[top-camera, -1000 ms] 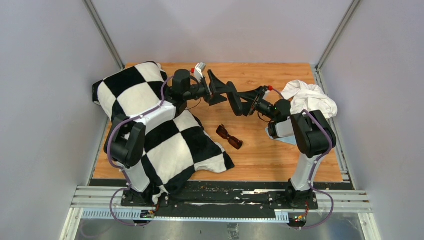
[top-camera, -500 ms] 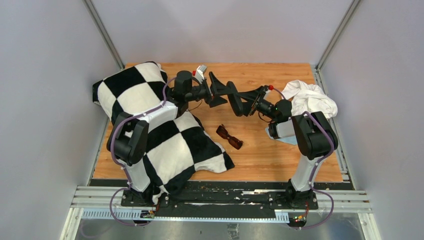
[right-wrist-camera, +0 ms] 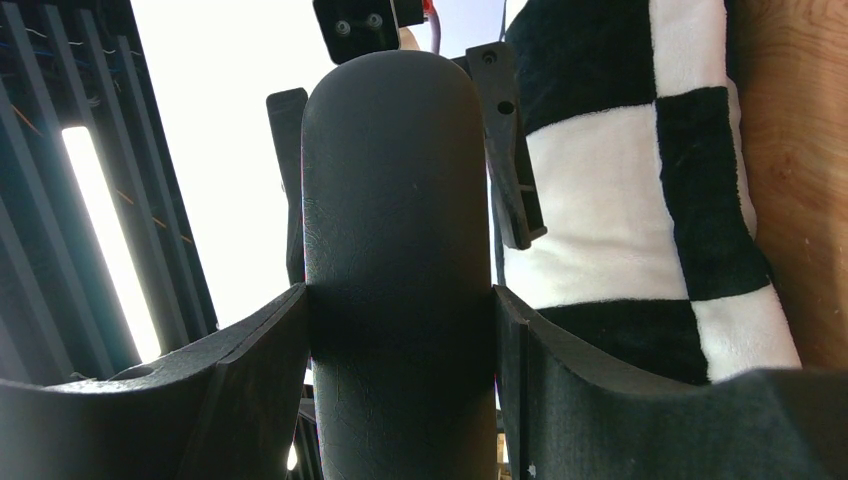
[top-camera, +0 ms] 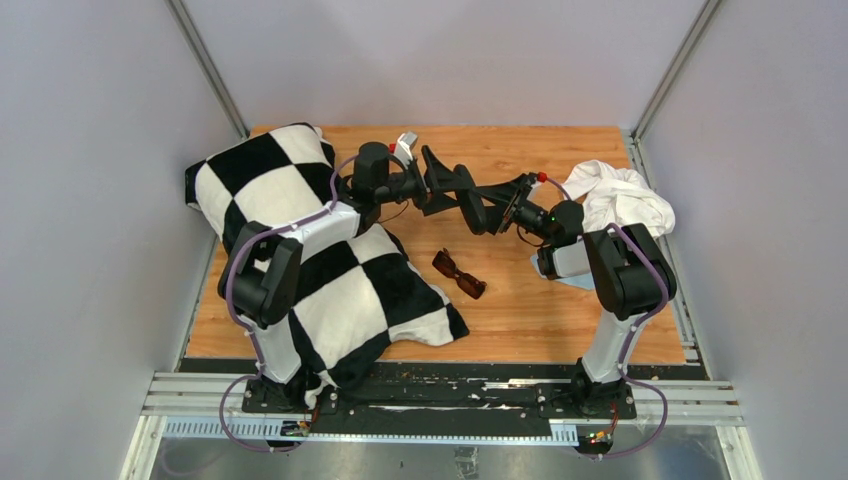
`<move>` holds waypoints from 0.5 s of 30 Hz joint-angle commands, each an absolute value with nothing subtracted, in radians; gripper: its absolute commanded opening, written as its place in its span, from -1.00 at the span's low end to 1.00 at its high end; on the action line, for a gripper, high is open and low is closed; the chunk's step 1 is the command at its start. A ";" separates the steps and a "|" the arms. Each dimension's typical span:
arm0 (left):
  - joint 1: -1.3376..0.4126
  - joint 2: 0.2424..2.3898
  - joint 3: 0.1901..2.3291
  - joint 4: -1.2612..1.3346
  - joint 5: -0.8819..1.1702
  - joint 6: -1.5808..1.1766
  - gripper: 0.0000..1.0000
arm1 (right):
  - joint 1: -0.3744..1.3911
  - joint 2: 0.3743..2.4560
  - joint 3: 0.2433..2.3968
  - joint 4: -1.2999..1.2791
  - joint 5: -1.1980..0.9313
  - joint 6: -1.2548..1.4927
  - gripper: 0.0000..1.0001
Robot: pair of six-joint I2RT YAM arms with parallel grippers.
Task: Organize the sunglasses
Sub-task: Open the sunglasses case.
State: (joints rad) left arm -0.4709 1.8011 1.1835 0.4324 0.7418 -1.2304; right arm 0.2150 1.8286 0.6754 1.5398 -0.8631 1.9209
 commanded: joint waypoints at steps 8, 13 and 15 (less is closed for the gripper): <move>-0.484 1.834 1.224 0.443 0.729 -1.245 0.48 | 0.215 1.799 0.672 1.595 -0.871 1.904 -0.46; -0.485 1.836 1.223 0.443 0.728 -1.246 0.03 | 0.216 1.799 0.672 1.595 -0.871 1.906 -0.46; -0.485 1.835 1.220 0.443 0.732 -1.246 -0.27 | 0.216 1.802 0.667 1.595 -0.866 1.918 -0.47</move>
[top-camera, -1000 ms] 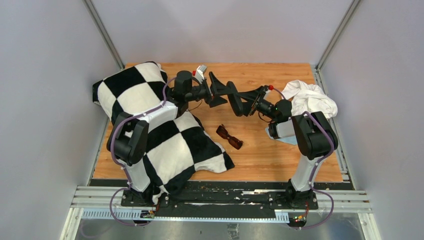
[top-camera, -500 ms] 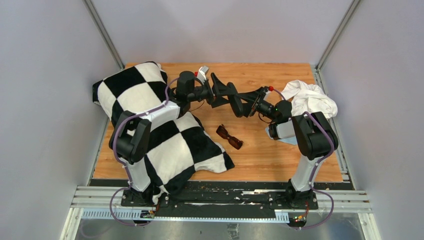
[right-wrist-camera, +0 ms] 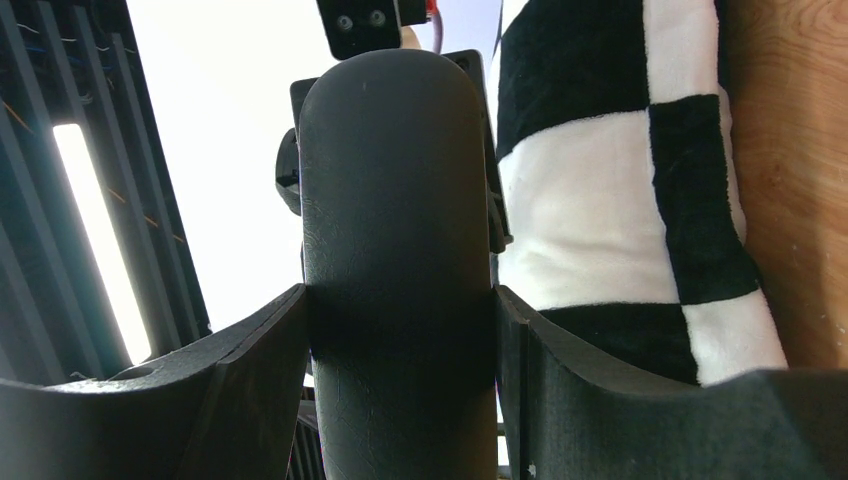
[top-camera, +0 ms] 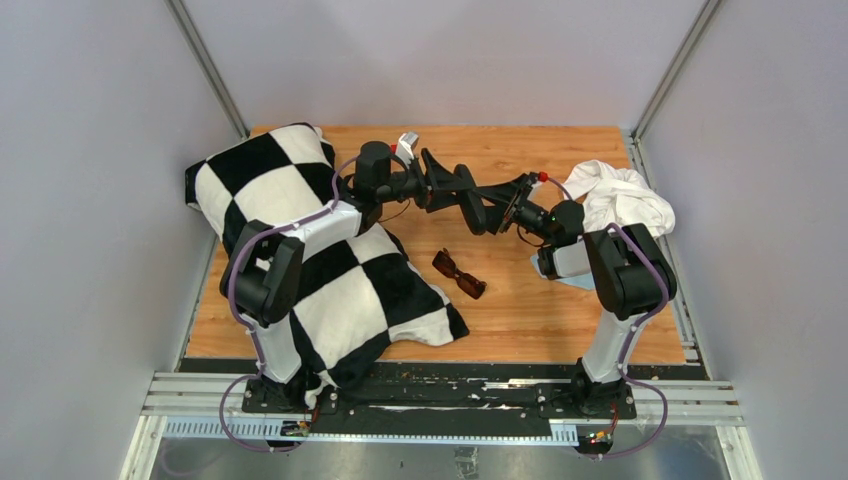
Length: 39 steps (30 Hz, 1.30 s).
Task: Organize the sunglasses
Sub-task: Open the sunglasses case.
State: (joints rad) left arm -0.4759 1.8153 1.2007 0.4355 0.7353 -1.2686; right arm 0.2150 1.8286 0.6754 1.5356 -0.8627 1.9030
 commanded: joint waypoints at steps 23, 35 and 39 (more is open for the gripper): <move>-0.419 1.752 1.193 0.520 0.897 -1.162 -1.00 | 0.189 1.922 0.721 1.596 -0.813 2.139 -0.61; -0.388 1.894 1.098 1.358 0.932 -1.717 -1.00 | 0.169 2.008 0.774 1.597 -0.794 2.192 -0.63; -0.388 1.879 1.088 1.333 0.933 -1.681 -1.00 | 0.163 2.034 0.774 1.597 -0.787 2.207 -0.65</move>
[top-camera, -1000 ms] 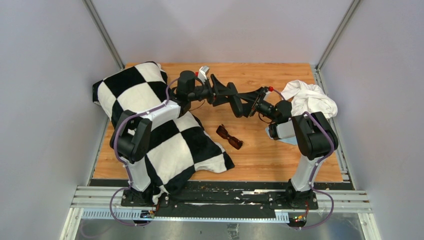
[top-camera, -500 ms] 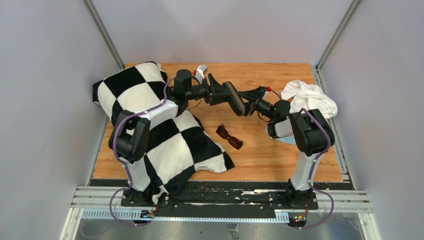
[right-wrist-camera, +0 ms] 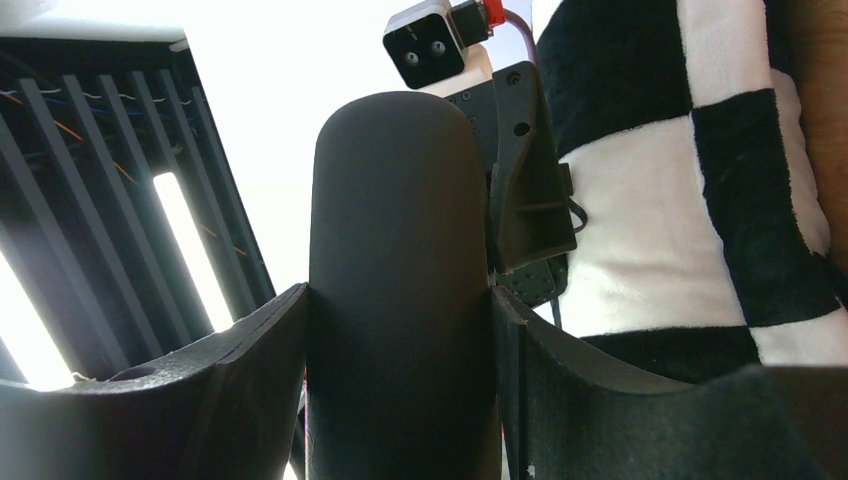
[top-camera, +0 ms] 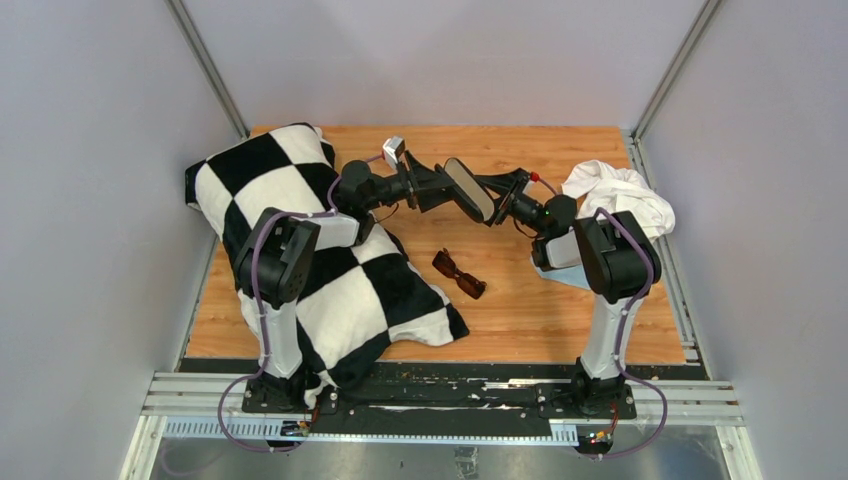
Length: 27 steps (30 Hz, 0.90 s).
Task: Organize the sunglasses
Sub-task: Open the sunglasses case.
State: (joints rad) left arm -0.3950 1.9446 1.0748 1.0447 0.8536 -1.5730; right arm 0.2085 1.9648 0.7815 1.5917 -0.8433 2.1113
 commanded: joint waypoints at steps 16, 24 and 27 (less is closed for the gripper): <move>-0.388 1.798 1.030 1.358 0.954 -1.624 -1.00 | 0.162 2.126 0.812 1.597 -0.782 2.231 -0.64; -0.388 1.784 1.012 1.377 0.953 -1.621 -1.00 | 0.161 2.140 0.802 1.597 -0.781 2.230 -0.55; -0.388 1.784 1.010 1.365 0.955 -1.616 -1.00 | 0.161 2.137 0.800 1.597 -0.782 2.223 -0.53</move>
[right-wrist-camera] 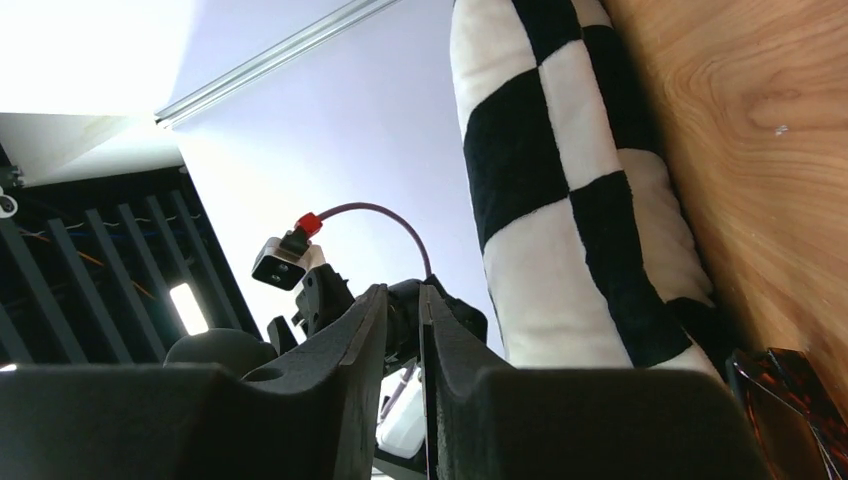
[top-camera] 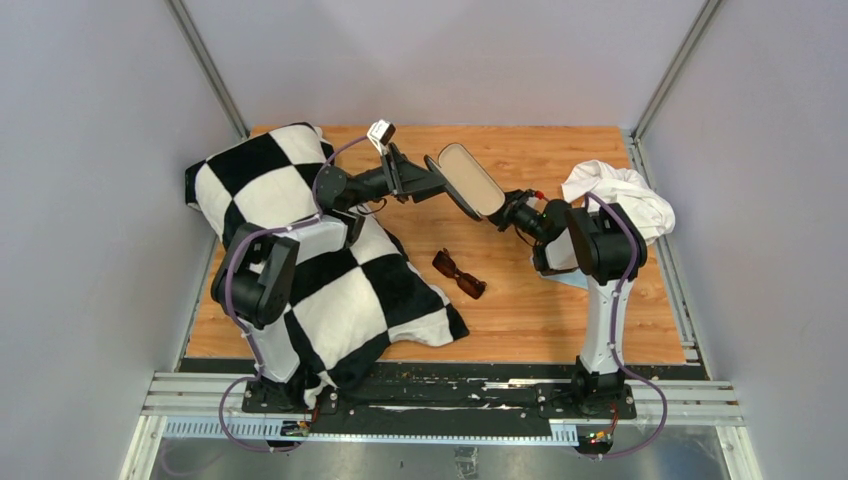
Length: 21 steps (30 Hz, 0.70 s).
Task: Organize the sunglasses
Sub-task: Open the sunglasses case.
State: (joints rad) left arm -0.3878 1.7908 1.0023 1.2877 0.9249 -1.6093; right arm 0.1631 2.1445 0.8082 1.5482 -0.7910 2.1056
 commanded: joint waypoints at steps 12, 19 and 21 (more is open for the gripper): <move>-0.387 1.781 0.999 1.258 0.981 -1.593 -1.00 | 0.137 1.964 0.815 1.594 -0.883 2.071 0.17; -0.385 1.652 1.024 0.699 1.002 -1.233 -1.00 | 0.098 1.830 0.788 1.563 -1.003 1.963 0.20; -0.385 1.622 1.042 0.574 1.014 -1.135 -1.00 | 0.086 1.764 0.776 1.472 -1.046 1.890 0.23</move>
State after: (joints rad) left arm -0.3874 1.7176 1.0023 0.9089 0.9768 -1.4017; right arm 0.1135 1.8614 0.8051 1.5459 -0.9260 2.0186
